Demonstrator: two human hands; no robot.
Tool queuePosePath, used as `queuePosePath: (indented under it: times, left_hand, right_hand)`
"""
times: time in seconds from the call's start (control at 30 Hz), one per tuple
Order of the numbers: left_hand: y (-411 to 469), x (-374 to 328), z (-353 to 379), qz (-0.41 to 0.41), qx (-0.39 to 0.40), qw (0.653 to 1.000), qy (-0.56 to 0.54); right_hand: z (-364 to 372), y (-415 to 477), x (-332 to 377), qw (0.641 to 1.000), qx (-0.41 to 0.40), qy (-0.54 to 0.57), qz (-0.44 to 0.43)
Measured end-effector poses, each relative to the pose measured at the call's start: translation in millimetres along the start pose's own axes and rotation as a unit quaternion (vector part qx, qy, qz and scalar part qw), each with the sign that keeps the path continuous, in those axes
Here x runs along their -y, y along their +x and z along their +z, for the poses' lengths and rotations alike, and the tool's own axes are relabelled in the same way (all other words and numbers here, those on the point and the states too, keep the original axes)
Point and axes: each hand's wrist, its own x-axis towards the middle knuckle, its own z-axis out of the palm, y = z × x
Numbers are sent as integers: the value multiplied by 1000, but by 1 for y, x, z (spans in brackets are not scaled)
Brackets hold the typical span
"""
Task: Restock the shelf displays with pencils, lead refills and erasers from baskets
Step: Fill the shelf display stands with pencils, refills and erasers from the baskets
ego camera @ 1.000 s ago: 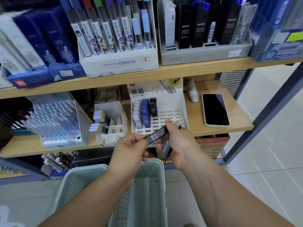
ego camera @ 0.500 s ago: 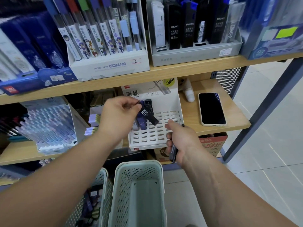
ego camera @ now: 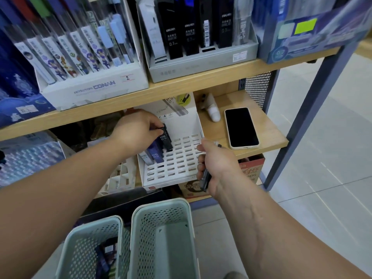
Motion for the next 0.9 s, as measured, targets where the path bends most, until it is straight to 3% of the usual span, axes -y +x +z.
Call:
queuePosePath:
  times: [0.17, 0.6, 0.7, 0.8, 0.9]
  left_hand:
    - [4, 4, -3, -9, 26, 1000, -4]
    - [-13, 9, 20, 94, -61, 991, 74]
    - [-35, -2, 14, 114, -99, 988, -26]
    - [-72, -18, 18, 45, -21, 978, -202]
    - [-102, -27, 30, -33, 48, 933, -355]
  right_hand:
    - [1, -3, 3, 1000, 13, -3, 11]
    - [5, -2, 3, 998, 27, 43, 24]
    - [8, -4, 2, 999, 35, 14, 13]
    - [12, -6, -1, 998, 57, -10, 1]
    - [17, -8, -5, 997, 80, -22, 5]
